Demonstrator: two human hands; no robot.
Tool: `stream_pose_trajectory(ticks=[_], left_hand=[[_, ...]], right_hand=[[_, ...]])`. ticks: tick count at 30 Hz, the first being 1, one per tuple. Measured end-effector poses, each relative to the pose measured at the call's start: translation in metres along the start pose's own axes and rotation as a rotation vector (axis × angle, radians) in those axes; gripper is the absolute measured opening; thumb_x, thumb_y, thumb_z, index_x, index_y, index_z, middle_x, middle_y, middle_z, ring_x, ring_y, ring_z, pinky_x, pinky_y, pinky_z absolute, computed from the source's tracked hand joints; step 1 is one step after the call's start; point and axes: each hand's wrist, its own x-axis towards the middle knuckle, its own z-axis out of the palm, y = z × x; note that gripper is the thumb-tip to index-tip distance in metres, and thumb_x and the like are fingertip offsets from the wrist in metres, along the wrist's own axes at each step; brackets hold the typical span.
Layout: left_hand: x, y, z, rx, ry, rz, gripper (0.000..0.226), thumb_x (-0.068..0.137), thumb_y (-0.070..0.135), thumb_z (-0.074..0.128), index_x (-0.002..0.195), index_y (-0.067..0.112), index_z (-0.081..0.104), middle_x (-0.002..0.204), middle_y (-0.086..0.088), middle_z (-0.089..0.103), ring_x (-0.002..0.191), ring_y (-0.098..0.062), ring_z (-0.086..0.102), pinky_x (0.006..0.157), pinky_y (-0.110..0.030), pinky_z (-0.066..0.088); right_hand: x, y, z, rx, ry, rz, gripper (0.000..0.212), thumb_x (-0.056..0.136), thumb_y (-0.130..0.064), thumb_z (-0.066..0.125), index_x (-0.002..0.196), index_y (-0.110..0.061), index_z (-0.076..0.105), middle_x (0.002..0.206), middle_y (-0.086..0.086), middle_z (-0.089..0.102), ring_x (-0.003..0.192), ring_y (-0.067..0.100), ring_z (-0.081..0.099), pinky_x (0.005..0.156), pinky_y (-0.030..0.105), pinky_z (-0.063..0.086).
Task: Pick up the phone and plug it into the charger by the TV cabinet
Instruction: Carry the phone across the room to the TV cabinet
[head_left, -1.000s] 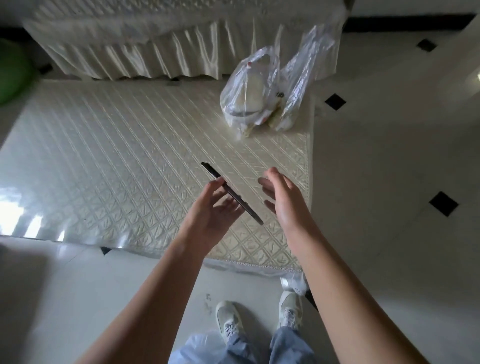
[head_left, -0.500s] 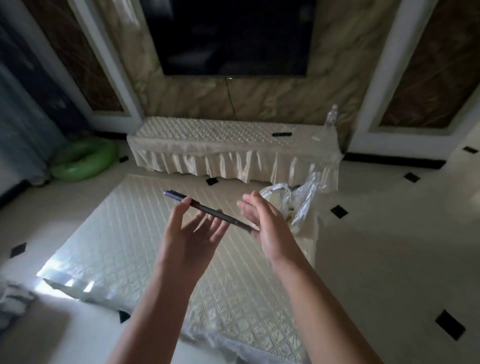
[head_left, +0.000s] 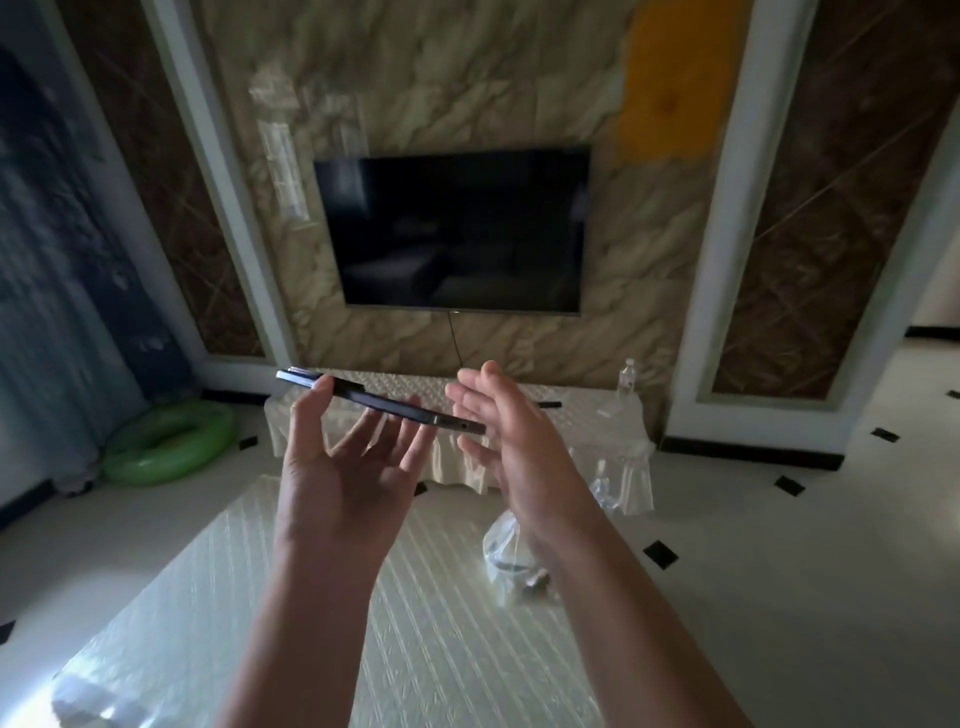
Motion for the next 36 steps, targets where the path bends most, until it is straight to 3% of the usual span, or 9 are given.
stream_pose_trajectory(ticks=[6, 14, 17, 24, 27, 29, 31, 33, 36], left_hand=[[-0.021, -0.022, 0.009, -0.034, -0.003, 0.01, 0.063, 0.069, 0.036, 0.081, 0.117, 0.003, 0.056, 0.117, -0.01, 0.059, 0.12, -0.024, 0.061, 0.101, -0.039, 0.05], [-0.03, -0.007, 0.002, 0.011, -0.028, 0.12, 0.06, 0.073, 0.039, 0.079, 0.117, 0.005, 0.057, 0.117, -0.01, 0.056, 0.128, -0.023, 0.055, 0.097, -0.042, 0.052], [-0.036, 0.007, -0.007, 0.025, -0.016, 0.162, 0.057, 0.074, 0.04, 0.077, 0.113, 0.005, 0.056, 0.116, -0.01, 0.056, 0.127, -0.024, 0.056, 0.097, -0.042, 0.052], [-0.063, 0.064, -0.036, 0.046, 0.014, 0.263, 0.052, 0.075, 0.041, 0.074, 0.111, 0.008, 0.056, 0.103, -0.01, 0.064, 0.114, -0.025, 0.059, 0.099, -0.04, 0.05], [-0.082, 0.099, -0.05, 0.047, 0.023, 0.307, 0.047, 0.074, 0.039, 0.075, 0.105, 0.006, 0.061, 0.099, -0.01, 0.067, 0.113, -0.025, 0.059, 0.1, -0.039, 0.05], [-0.096, 0.124, -0.06, 0.07, 0.049, 0.361, 0.046, 0.073, 0.039, 0.077, 0.103, 0.007, 0.063, 0.098, -0.009, 0.067, 0.111, -0.025, 0.059, 0.09, -0.037, 0.056], [-0.11, 0.152, -0.071, 0.082, 0.086, 0.426, 0.046, 0.071, 0.039, 0.078, 0.101, 0.007, 0.065, 0.098, -0.01, 0.067, 0.107, -0.025, 0.061, 0.077, -0.035, 0.058], [-0.124, 0.179, -0.083, 0.086, 0.115, 0.491, 0.042, 0.072, 0.038, 0.078, 0.097, 0.006, 0.069, 0.096, -0.01, 0.068, 0.1, -0.025, 0.065, 0.079, -0.036, 0.058], [-0.144, 0.218, -0.101, 0.045, 0.157, 0.576, 0.036, 0.072, 0.035, 0.078, 0.089, 0.003, 0.072, 0.09, -0.011, 0.069, 0.093, -0.026, 0.068, 0.081, -0.039, 0.059]], right_hand=[[-0.002, -0.015, -0.011, 0.003, -0.019, 0.011, 0.069, 0.071, -0.072, 0.044, 0.127, -0.033, 0.057, 0.123, -0.014, 0.064, 0.12, 0.003, 0.054, 0.112, 0.04, 0.034], [-0.005, -0.012, -0.008, 0.021, -0.089, -0.001, 0.075, 0.076, -0.07, 0.041, 0.136, -0.027, 0.052, 0.134, -0.01, 0.06, 0.119, 0.002, 0.053, 0.083, 0.022, 0.04], [-0.002, -0.008, 0.012, 0.011, -0.145, -0.006, 0.075, 0.076, -0.071, 0.041, 0.137, -0.028, 0.051, 0.132, -0.012, 0.061, 0.119, 0.0, 0.054, 0.08, 0.02, 0.039], [0.009, 0.007, 0.089, 0.009, -0.299, 0.041, 0.069, 0.077, -0.069, 0.039, 0.129, -0.028, 0.057, 0.131, -0.009, 0.062, 0.124, 0.005, 0.054, 0.085, 0.021, 0.04], [0.011, 0.015, 0.133, 0.025, -0.361, 0.063, 0.057, 0.073, -0.07, 0.042, 0.113, -0.035, 0.063, 0.124, -0.012, 0.065, 0.122, 0.006, 0.056, 0.101, 0.033, 0.041], [0.009, 0.019, 0.167, 0.04, -0.411, 0.077, 0.061, 0.073, -0.068, 0.043, 0.118, -0.031, 0.062, 0.127, -0.01, 0.064, 0.122, 0.006, 0.055, 0.101, 0.033, 0.04], [0.006, 0.021, 0.203, 0.034, -0.46, 0.085, 0.067, 0.074, -0.067, 0.043, 0.126, -0.027, 0.059, 0.128, -0.01, 0.064, 0.121, 0.006, 0.056, 0.089, 0.025, 0.04], [0.002, 0.025, 0.239, 0.022, -0.517, 0.081, 0.066, 0.081, -0.065, 0.042, 0.132, -0.025, 0.055, 0.128, -0.009, 0.064, 0.12, 0.006, 0.057, 0.085, 0.023, 0.039], [-0.003, 0.033, 0.289, 0.02, -0.583, 0.092, 0.054, 0.091, -0.057, 0.04, 0.133, -0.025, 0.054, 0.128, -0.009, 0.064, 0.12, 0.007, 0.057, 0.094, 0.029, 0.042]])
